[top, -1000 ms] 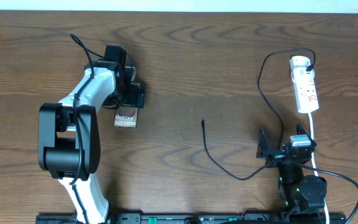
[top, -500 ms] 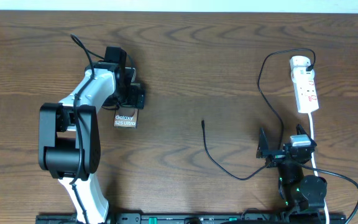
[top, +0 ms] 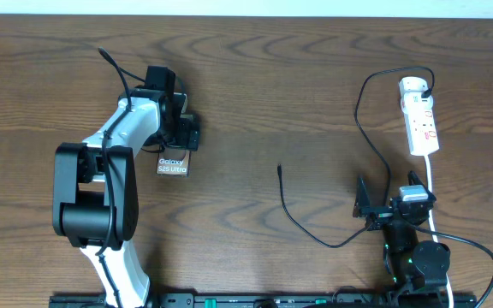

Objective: Plug charger to phone and switch on socket
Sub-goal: 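Lower the left gripper onto the phone and close on its edges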

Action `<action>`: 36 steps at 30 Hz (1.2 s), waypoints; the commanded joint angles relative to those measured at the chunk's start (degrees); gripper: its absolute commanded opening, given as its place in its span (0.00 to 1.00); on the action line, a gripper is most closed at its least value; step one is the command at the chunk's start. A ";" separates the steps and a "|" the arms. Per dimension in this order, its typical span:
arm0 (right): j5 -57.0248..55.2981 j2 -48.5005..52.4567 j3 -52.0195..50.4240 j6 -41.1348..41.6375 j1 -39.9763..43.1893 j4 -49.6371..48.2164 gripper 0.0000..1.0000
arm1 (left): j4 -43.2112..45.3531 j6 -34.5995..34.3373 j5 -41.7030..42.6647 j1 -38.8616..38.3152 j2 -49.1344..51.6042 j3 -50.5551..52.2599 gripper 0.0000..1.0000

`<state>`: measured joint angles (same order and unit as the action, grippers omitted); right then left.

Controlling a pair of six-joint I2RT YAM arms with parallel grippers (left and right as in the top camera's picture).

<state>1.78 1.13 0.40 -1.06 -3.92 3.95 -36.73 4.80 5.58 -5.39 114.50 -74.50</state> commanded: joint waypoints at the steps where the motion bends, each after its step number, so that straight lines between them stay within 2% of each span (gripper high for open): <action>1: 0.52 -0.09 -0.09 0.59 0.09 0.17 0.99 | -0.26 0.55 0.37 0.15 1.27 2.01 0.98; 36: 0.52 -0.09 -0.09 0.59 0.09 0.17 0.99 | -0.28 0.55 -1.77 0.15 1.27 2.01 0.99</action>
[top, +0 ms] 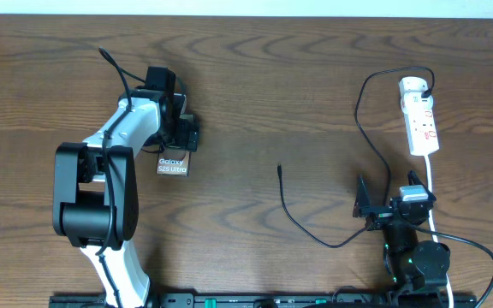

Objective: Plug charger to phone and switch on socket
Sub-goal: 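Lower the left gripper onto the phone and close on its edges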

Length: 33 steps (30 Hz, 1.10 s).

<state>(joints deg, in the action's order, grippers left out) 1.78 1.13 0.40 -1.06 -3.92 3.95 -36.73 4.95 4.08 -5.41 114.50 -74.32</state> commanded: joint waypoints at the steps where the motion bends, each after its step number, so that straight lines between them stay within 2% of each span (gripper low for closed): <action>1: 0.52 -0.09 -0.09 0.59 0.09 0.17 0.99 | -0.28 0.39 -0.26 0.17 1.27 1.84 0.99; 4: 0.52 -0.09 -0.09 0.59 0.09 0.17 0.99 | -0.28 0.37 -0.26 0.17 1.27 1.84 1.00; 7: 0.52 -0.09 -0.09 0.59 0.09 0.17 0.99 | -0.26 0.39 -0.26 0.17 1.27 1.84 0.95; 14: 0.50 -0.09 -0.09 0.59 0.09 0.17 0.99 | -0.28 0.37 -0.26 0.17 1.27 1.84 0.94; 26: 0.52 -0.09 -0.09 0.59 0.09 0.17 0.99 | -0.26 0.37 -0.26 0.17 1.27 1.84 0.79; 33: 0.52 -0.09 -0.09 0.59 0.09 0.17 0.99 | -0.26 0.39 -0.26 0.17 1.27 1.84 0.75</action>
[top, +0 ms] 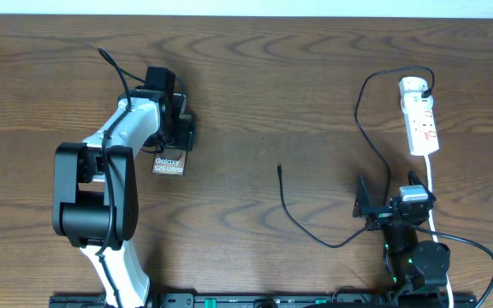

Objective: Plug charger to phone and switch on socket
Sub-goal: 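Lower the left gripper onto the phone and close on its edges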

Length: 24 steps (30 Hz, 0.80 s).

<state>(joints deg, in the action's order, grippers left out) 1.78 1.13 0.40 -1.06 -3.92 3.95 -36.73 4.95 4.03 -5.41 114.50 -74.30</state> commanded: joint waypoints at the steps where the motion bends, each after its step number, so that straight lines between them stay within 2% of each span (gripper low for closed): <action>1: 0.52 -0.09 -0.09 0.59 0.09 0.17 0.99 | -0.26 0.37 -0.22 0.17 1.27 1.81 0.75; 8: 0.50 -0.09 -0.09 0.59 0.09 0.17 0.99 | -0.26 0.37 -0.22 0.17 1.27 1.81 0.75; 24: 0.50 -0.09 -0.09 0.59 0.09 0.17 0.99 | -0.26 0.37 -0.20 0.17 1.27 1.81 0.61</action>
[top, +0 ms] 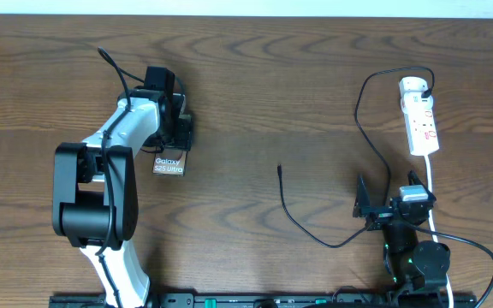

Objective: Plug charger to phone and switch on socket
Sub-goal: 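Lower the left gripper onto the phone and close on its edges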

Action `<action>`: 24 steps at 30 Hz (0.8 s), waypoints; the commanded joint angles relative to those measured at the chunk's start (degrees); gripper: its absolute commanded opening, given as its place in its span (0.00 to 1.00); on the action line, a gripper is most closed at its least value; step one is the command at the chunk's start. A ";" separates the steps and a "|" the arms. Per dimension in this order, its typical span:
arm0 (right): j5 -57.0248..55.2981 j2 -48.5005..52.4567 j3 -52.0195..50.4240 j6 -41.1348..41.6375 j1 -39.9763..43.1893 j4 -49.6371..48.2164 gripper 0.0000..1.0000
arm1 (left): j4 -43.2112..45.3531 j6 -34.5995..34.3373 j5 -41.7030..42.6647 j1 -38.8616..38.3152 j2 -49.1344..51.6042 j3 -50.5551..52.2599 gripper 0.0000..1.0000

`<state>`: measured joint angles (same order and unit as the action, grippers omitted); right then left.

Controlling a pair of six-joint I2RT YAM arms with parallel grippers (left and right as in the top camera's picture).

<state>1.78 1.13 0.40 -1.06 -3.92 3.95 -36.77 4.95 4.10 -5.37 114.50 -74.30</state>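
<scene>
Only the overhead view is given. The phone (169,165) lies at the left, showing a white "Galaxy S25 Ultra" label; its upper part is hidden under my left gripper (181,137), whose fingers sit narrow around it, shut on it. The black charger cable (315,239) runs from the white power strip (420,120) at the far right and curls across the table to its free plug end (280,168) at the centre. My right gripper (365,205) rests low at the near right beside the cable, open and holding nothing.
The left arm's base (88,205) stands at the near left, and the right arm's base (418,257) at the near right. The power strip's white lead (430,184) passes by the right arm. A dark rail (246,301) lines the table's front edge.
At the two oldest moments my left gripper stood wider over the phone, whose label lay straight. By 0.8 s ago the fingers had drawn in and the phone had shifted slightly left and tilted. It stays so now. The right arm and cable have not moved.
</scene>
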 commanded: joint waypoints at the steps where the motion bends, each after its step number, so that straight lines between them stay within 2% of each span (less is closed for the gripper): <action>1: 0.52 -0.09 -0.09 0.59 0.09 0.17 0.99 | -0.20 0.37 -0.28 0.13 1.27 1.81 0.60; 13: 0.52 -0.09 -0.09 0.59 0.09 0.20 0.99 | -0.15 0.37 -0.28 0.13 1.27 1.81 0.41; 19: 0.52 -0.09 -0.09 0.59 0.09 0.17 0.99 | -0.04 0.37 -0.28 0.13 1.27 1.81 0.19; 21: 0.52 -0.09 -0.09 0.59 0.09 0.17 0.99 | 0.09 0.35 -0.26 0.13 1.27 1.81 0.08; 24: 0.52 -0.09 -0.09 0.59 0.09 0.17 0.99 | 0.28 0.37 -0.26 0.13 1.27 1.81 0.08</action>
<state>1.78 1.13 0.40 -1.06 -3.92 3.95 -36.73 4.95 4.10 -5.37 114.50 -74.30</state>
